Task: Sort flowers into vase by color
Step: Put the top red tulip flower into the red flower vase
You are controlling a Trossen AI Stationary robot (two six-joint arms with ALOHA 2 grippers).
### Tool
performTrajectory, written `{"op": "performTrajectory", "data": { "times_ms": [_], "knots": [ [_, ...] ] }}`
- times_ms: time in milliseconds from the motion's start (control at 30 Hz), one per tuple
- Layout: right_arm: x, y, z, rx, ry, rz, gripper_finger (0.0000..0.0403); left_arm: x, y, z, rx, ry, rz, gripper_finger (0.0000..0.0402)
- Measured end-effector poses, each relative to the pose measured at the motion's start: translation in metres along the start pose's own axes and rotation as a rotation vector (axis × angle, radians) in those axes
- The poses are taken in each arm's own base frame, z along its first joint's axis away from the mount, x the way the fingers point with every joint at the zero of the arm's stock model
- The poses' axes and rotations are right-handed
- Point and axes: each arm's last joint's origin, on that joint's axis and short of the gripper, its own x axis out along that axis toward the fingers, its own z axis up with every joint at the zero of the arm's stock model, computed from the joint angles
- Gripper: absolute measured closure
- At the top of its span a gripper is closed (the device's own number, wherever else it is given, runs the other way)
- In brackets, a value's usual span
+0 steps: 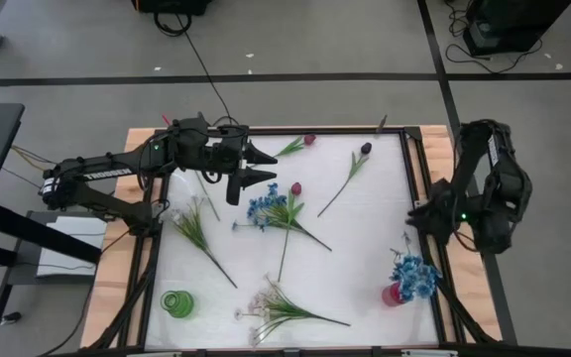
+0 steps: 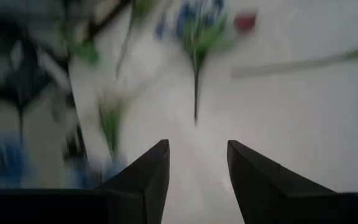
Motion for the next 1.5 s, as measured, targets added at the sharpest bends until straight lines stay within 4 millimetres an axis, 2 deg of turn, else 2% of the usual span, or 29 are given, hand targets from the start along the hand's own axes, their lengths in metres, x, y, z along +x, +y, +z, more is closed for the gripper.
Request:
{"op": "performTrajectory", "data": {
  "times_ms": [167, 267, 467, 633, 833, 967, 1267, 1367, 1500],
  "knots": [
    [0.001, 0.004, 0.018, 0.179, -0.229, -0.019, 0.0239, 0.000, 0.000, 0.000, 0.000, -0.002, -0.001, 0.0214],
    [-0.001, 0.009, 0.029, 0.213, -0.339, -0.015, 0.0239, 0.000, 0.000, 0.000, 0.000, -0.001, 0.000, 0.0214],
    [-0.002, 0.027, 0.051, 0.227, -0.501, -0.047, 0.0239, 0.000, 0.000, 0.000, 0.000, -0.001, 0.000, 0.0214],
    [0.009, 0.048, 0.068, 0.194, -0.554, -0.068, 0.0239, 0.000, 0.000, 0.000, 0.000, -0.001, 0.000, 0.0214],
    [0.039, 0.071, 0.099, 0.078, -0.584, -0.099, 0.0239, 0.000, 0.000, 0.000, 0.000, -0.001, 0.000, 0.0214],
    [0.065, 0.075, 0.123, 0.079, -0.596, -0.103, 0.0239, 0.000, 0.000, 0.000, 0.000, -0.001, 0.000, 0.0214],
    [0.140, 0.061, 0.160, 0.143, -0.440, -0.082, 0.0239, 0.000, -0.001, 0.007, 0.015, -0.069, -0.010, 0.0214],
    [0.155, 0.055, 0.168, 0.188, -0.451, -0.097, 0.0239, 0.000, -0.001, 0.009, -0.030, -0.093, -0.016, 0.0214],
    [0.165, 0.047, 0.175, 0.246, -0.479, -0.135, 0.0239, -0.001, -0.002, 0.011, -0.111, -0.113, -0.025, 0.0214]
  ]
}}
